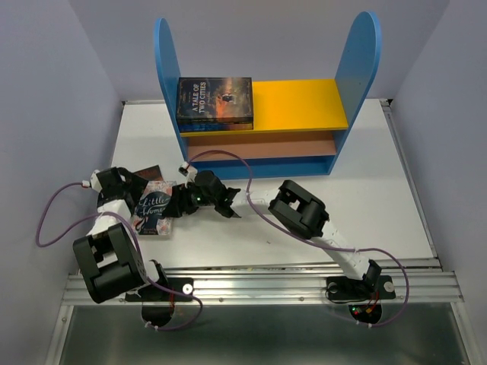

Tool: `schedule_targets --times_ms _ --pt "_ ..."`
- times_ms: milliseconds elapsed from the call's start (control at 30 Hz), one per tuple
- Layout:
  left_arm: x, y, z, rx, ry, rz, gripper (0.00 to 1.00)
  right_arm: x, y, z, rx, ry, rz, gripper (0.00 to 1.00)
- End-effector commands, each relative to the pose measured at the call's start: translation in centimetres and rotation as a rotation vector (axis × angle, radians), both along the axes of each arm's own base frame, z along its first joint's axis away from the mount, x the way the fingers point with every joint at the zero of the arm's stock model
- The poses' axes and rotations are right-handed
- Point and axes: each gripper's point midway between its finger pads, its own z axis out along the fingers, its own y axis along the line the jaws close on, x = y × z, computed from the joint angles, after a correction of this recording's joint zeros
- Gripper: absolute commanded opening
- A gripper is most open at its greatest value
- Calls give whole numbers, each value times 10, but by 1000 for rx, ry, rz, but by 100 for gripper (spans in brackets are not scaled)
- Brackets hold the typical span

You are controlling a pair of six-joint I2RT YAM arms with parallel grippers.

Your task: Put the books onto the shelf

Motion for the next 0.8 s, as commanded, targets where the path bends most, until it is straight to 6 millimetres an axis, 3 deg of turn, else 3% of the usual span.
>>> schedule_targets --times_ms 0,200,367,433,467,600,767 --pt "-37 -48 -28 -174 121 -68 98 23 4 44 121 -20 -106 67" --pt "-45 -58 -21 -178 100 -82 98 36 -8 41 123 36 -181 52" --pt "-50 -63 -17 -176 88 -91 98 32 -14 46 148 64 -164 27" --pt "-50 -63 -13 -170 83 -93 98 33 -23 57 176 60 -167 4" --pt "-50 -63 -12 -169 82 -93 98 30 -25 59 181 71 -163 1" --pt "-49 -64 -5 -161 56 -100 98 26 -42 92 282 67 -107 1" --pt "-48 -64 7 -140 38 -126 99 11 -64 110 327 92 -58 1"
